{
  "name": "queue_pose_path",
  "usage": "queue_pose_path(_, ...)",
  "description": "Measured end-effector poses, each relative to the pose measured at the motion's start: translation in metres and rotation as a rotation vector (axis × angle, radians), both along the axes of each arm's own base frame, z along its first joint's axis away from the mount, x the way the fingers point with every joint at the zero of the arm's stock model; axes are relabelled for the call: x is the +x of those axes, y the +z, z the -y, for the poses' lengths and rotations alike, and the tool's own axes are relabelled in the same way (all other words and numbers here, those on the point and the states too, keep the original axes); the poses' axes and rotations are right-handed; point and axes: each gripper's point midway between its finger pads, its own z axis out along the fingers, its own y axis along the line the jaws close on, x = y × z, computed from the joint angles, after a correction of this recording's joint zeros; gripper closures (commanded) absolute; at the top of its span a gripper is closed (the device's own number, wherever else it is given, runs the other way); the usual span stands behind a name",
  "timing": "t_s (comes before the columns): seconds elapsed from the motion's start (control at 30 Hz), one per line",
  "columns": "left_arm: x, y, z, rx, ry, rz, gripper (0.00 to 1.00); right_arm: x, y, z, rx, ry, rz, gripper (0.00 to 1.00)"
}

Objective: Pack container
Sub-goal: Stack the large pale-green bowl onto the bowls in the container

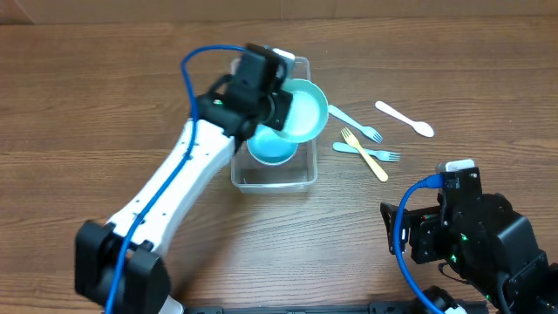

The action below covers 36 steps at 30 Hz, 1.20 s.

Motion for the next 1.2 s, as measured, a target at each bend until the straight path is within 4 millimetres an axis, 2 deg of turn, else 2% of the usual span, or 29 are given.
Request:
queue_pose_path(0.13, 0.006, -0.029, -0.001, 0.047, 0.035, -0.043, 0.96, 0.0, 0.0, 0.0, 0.0, 0.0, 0.001, 0.0)
queue_pose_path(0.23, -0.01, -0.045, -0.015, 0.116, 0.049, -0.125, 0.96, 0.0, 0.0, 0.0, 0.0, 0.0, 0.0, 0.0)
queue_pose_path(0.37, -0.02, -0.054, -0.037, 0.211, 0.1, -0.171, 0.96, 0.0, 0.0, 0.0, 0.0, 0.0, 0.001, 0.0)
queue_pose_path(0.43, -0.019, -0.057, -0.041, 0.221, 0.115, -0.168, 0.96, 0.0, 0.0, 0.0, 0.0, 0.0, 0.0, 0.0)
queue_pose_path(0.5, -0.023, -0.072, -0.048, 0.233, 0.139, -0.187, 0.96, 0.0, 0.0, 0.0, 0.0, 0.0, 0.0, 0.0)
queue_pose_path(0.57, -0.021, -0.08, -0.048, 0.226, 0.144, -0.177, 0.96, 0.0, 0.0, 0.0, 0.0, 0.0, 0.0, 0.0)
queue_pose_path(0.6, -0.018, -0.081, -0.047, 0.216, 0.146, -0.163, 0.93, 0.0, 0.0, 0.0, 0.0, 0.0, 0.0, 0.0)
queue_pose_path(0.67, -0.016, -0.081, -0.045, 0.204, 0.151, -0.15, 0.66, 0.0, 0.0, 0.0, 0.0, 0.0, 0.0, 0.0)
queue_pose_path(0.7, -0.016, -0.081, -0.045, 0.203, 0.154, -0.151, 0.4, 0.0, 0.0, 0.0, 0.0, -0.001, 0.0, 0.0)
queue_pose_path(0.77, -0.016, -0.082, -0.045, 0.201, 0.159, -0.152, 0.04, 0.0, 0.0, 0.0, 0.0, 0.0, 0.0, 0.0)
queue_pose_path(0.8, -0.016, -0.082, -0.045, 0.199, 0.161, -0.152, 0.0, 0.0, 0.0, 0.0, 0.0, 0.0, 0.0, 0.0)
queue_pose_path(0.97, -0.019, -0.082, -0.045, 0.196, 0.163, -0.167, 0.0, 0.0, 0.0, 0.0, 0.0, 0.0, 0.0, 0.0)
queue_pose_path(1.07, -0.02, -0.067, -0.037, 0.178, 0.145, -0.169, 0.0, 0.0, 0.0, 0.0, 0.0, 0.0, 0.0, 0.0)
queue_pose_path(1.1, -0.024, -0.051, -0.036, 0.167, 0.139, -0.156, 0.0, 0.0, 0.0, 0.0, 0.0, 0.0, 0.0, 0.0)
queue_pose_path(1.13, -0.025, -0.024, -0.035, 0.131, 0.137, -0.106, 0.0, 0.0, 0.0, 0.0, 0.0, 0.0, 0.0, 0.0)
queue_pose_path(1.2, -0.039, 0.014, -0.045, 0.1, 0.14, -0.055, 0.0, 0.0, 0.0, 0.0, 0.0, 0.0, 0.0, 0.0)
